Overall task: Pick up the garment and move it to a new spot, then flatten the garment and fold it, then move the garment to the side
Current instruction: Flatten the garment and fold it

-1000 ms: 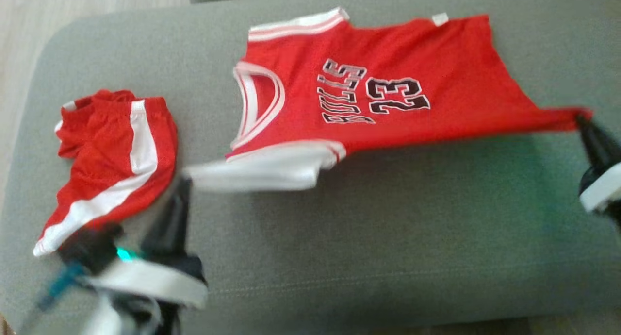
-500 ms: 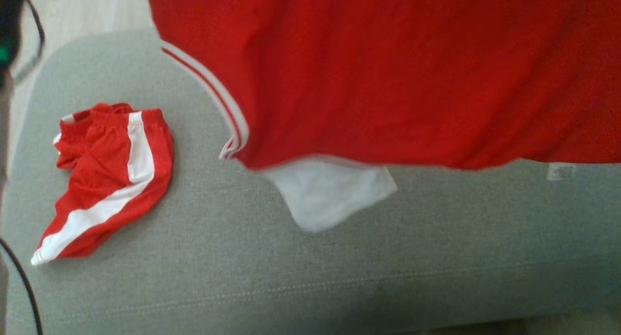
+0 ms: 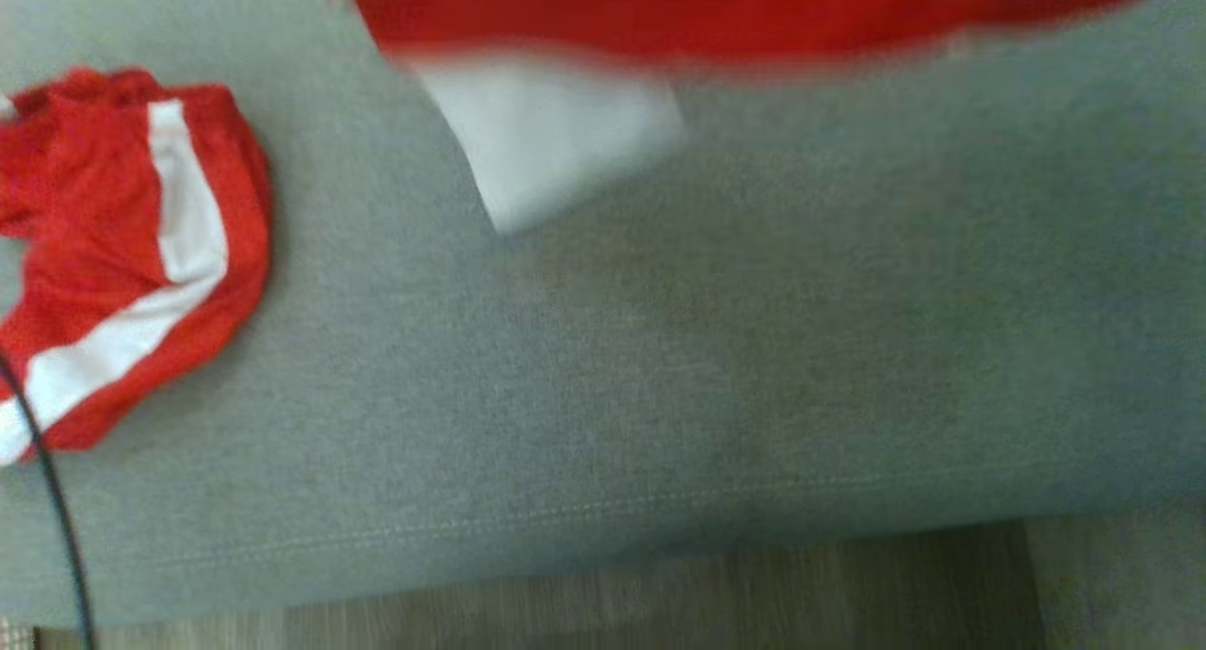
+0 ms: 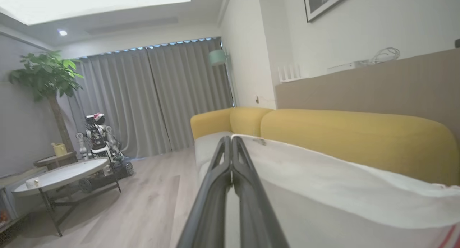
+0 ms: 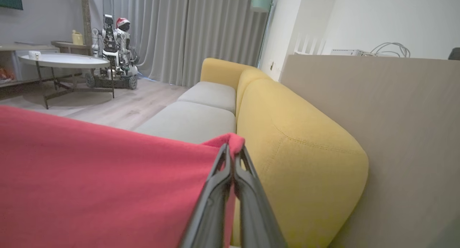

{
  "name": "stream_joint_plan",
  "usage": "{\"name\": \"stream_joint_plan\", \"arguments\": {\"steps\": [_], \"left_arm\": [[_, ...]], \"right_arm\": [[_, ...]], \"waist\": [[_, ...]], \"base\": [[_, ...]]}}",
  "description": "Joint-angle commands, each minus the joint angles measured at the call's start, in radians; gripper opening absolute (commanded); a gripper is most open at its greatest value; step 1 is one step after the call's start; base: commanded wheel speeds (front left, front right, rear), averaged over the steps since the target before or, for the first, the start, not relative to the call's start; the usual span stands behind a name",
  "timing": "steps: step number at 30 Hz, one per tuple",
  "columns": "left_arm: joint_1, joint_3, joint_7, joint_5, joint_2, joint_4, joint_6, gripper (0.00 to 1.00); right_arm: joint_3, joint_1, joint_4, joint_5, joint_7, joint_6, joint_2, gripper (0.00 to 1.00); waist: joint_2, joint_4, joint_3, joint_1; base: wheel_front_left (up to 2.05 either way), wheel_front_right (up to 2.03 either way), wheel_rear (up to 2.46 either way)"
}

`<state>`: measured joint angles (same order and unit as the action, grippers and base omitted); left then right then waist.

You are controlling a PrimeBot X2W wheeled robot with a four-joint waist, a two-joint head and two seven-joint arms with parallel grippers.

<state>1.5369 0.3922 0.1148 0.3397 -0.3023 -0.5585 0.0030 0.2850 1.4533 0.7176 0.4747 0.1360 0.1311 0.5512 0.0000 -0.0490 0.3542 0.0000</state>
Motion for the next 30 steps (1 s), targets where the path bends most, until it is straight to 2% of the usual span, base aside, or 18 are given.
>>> {"name": "stream_joint_plan", "arguments": {"steps": [1, 4, 7, 14, 18, 22, 24, 25, 30], "left_arm": [[0.110, -0.023, -0.062, -0.028, -0.026, -0.012, 0.031, 0.00], [0.215, -0.017, -0.211, -0.074, 0.014, -0.085, 0.074, 0.00], [0.269, -0.003, -0.322, -0.098, 0.045, -0.143, 0.081, 0.00], [0.189, -0.002, -0.375, -0.096, 0.072, -0.180, 0.057, 0.00], [0.023, -0.018, -0.376, -0.075, 0.081, -0.089, 0.017, 0.00], [-0.222, -0.019, -0.376, -0.049, 0.086, 0.000, -0.042, 0.00], [-0.360, -0.016, -0.376, -0.043, 0.082, 0.058, -0.054, 0.00], [-0.360, -0.016, -0.376, -0.043, 0.082, 0.058, -0.054, 0.00], [-0.705, -0.026, -0.376, 0.006, 0.074, 0.207, -0.067, 0.00]], "right_arm": [[-0.030, 0.074, 0.011, -0.031, -0.062, 0.000, -0.023, 0.00], [-0.067, 0.171, 0.085, -0.117, -0.200, 0.000, -0.046, 0.00], [-0.101, 0.233, 0.154, -0.202, -0.320, 0.000, -0.062, 0.00], [-0.132, 0.225, 0.295, -0.260, -0.385, 0.000, -0.084, 0.00], [-0.132, 0.153, 0.357, -0.254, -0.394, 0.000, -0.084, 0.00], [-0.124, 0.021, 0.409, -0.211, -0.397, 0.000, -0.097, 0.00], [-0.110, -0.058, 0.426, -0.181, -0.397, 0.000, -0.105, 0.00], [-0.110, -0.058, 0.426, -0.181, -0.397, 0.000, -0.105, 0.00], [-0.081, -0.251, 0.428, -0.088, -0.397, 0.000, -0.111, 0.00]], "waist": [[0.0000, -0.006, 0.151, 0.0000], [0.0000, 0.003, 0.228, 0.0000], [0.0000, 0.020, 0.287, 0.0000], [0.0000, 0.072, 0.347, 0.0000], [0.0000, 0.087, 0.345, 0.0000], [0.0000, 0.089, 0.291, 0.0000], [0.0000, 0.086, 0.248, 0.0000], [0.0000, 0.086, 0.248, 0.0000], [0.0000, 0.074, 0.128, 0.0000]], "base": [[0.00, 0.00, 0.00], [0.00, 0.00, 0.00], [0.00, 0.00, 0.00], [0.00, 0.00, 0.00], [0.00, 0.00, 0.00], [0.00, 0.00, 0.00], [0.00, 0.00, 0.00], [0.00, 0.00, 0.00], [0.00, 0.00, 0.00]]}}
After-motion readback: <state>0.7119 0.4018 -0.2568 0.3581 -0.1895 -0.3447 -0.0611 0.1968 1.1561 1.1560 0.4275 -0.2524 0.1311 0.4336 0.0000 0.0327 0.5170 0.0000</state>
